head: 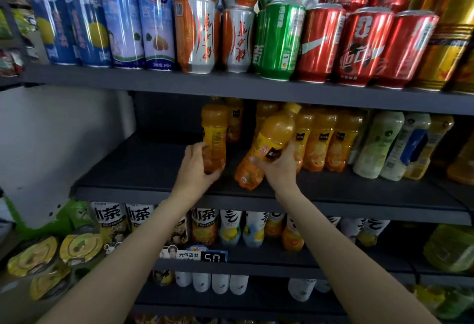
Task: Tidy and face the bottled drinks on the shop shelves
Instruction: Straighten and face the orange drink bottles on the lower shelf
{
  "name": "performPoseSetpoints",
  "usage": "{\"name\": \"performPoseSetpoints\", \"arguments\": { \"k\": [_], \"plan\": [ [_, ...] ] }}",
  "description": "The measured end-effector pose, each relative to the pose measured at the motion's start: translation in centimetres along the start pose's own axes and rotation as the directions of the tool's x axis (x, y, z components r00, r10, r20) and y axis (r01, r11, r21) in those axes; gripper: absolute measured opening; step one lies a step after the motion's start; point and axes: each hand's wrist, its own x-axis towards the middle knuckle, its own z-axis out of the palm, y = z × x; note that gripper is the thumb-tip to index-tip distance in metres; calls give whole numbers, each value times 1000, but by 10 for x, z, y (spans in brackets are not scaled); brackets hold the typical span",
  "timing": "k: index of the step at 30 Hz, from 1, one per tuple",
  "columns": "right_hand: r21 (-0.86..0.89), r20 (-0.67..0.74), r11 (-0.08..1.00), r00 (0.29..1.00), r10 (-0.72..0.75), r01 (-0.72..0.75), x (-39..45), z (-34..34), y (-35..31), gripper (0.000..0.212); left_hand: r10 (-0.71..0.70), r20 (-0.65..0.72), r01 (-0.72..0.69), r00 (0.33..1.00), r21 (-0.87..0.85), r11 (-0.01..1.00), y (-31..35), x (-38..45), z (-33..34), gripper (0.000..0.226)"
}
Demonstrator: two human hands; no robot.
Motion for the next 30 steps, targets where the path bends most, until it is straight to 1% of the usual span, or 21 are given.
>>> {"name": "performPoseSetpoints", "arguments": {
  "k": [2,3,6,8,12,14,15,17,18,19,20,22,24,26,27,30],
  "plan": [
    [-157,-33,981,992,-118,112,15,9,4,85,-68,-60,67,996,-31,997,-4,8,-1,67],
    [-214,-49,969,989,-139,125,24,12,7,84,-81,-66,78,995,-39,996,-6,13,0,68],
    [-332,-61,937,989,-132,105,49,16,14,84,-101,-66,97,993,-62,993,-9,23,6,69],
    [-391,-46,915,991,-125,97,61,18,17,90,-133,-73,128,988,-74,989,-10,30,13,71],
    [-475,-46,877,993,-104,70,66,23,18,93,-232,-73,224,970,-98,970,-11,49,27,73],
    [-479,-77,873,987,-142,88,59,23,21,91,-263,-64,251,963,-145,957,-12,58,34,67],
    [-484,-108,864,971,-214,137,51,22,24,86,-274,-57,261,960,-168,951,-13,61,37,62],
    [-513,-127,804,900,-417,301,32,22,27,66,-294,-39,280,955,-202,939,-14,64,41,57],
    [-518,-82,764,867,-492,385,24,24,28,56,-305,-31,293,952,-209,933,-14,65,42,56],
    [-509,-7,731,847,-531,454,20,28,30,49,-315,-27,302,949,-212,929,-15,64,41,55],
    [-492,79,715,844,-531,496,19,34,30,47,-316,-32,302,948,-215,929,-17,65,40,54],
    [-450,233,744,869,-437,494,30,50,30,51,-318,-63,299,946,-215,930,-21,65,35,53],
    [-415,280,816,910,-305,402,52,68,34,58,-342,-107,317,934,-198,928,-28,64,24,54],
    [-398,265,876,948,-175,273,75,86,39,65,-361,-142,337,922,-168,926,-38,64,11,54],
    [-379,235,902,965,-120,205,85,94,40,67,-367,-143,346,919,-155,925,-42,65,5,55],
    [-216,123,976,992,29,-2,115,116,46,74,-374,-109,361,921,-122,925,-54,69,-6,56]
  ]
}}
